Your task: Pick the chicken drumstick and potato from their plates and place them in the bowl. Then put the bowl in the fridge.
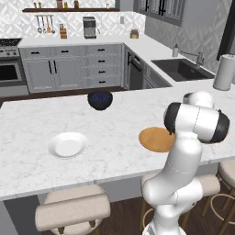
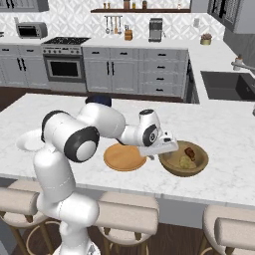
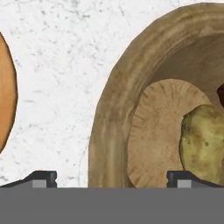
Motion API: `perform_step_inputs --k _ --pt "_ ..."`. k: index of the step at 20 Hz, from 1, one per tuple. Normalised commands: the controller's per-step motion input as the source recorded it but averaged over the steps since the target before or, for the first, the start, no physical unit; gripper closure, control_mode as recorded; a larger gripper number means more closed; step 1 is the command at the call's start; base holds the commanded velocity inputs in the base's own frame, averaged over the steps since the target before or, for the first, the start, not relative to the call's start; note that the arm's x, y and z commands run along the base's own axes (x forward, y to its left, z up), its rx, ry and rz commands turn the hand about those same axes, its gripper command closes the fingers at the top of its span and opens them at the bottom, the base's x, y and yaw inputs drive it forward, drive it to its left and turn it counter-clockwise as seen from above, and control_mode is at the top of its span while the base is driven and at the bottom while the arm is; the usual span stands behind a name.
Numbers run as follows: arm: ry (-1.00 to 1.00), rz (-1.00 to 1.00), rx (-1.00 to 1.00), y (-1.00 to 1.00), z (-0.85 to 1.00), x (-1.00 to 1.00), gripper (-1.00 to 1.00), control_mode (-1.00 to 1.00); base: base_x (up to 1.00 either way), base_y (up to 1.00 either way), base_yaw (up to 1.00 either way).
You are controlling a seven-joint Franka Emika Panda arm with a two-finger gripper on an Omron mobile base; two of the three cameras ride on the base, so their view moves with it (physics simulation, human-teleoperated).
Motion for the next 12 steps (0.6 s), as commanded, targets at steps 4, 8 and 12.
perform_step_inputs --k 4,8,12 --pt "0.0 -0.04 -0.01 -0.21 -0.21 0.16 -1.0 -1.0 0.0 0.0 0.0" --pt "0.0 -0.04 -0.04 -0.06 -0.29 0.0 -1.0 -1.0 0.0 0.0 0.0" --pt "-0.01 -0.04 -0.04 0.0 -0.14 0.0 1.0 -1.0 0.0 0.0 0.0"
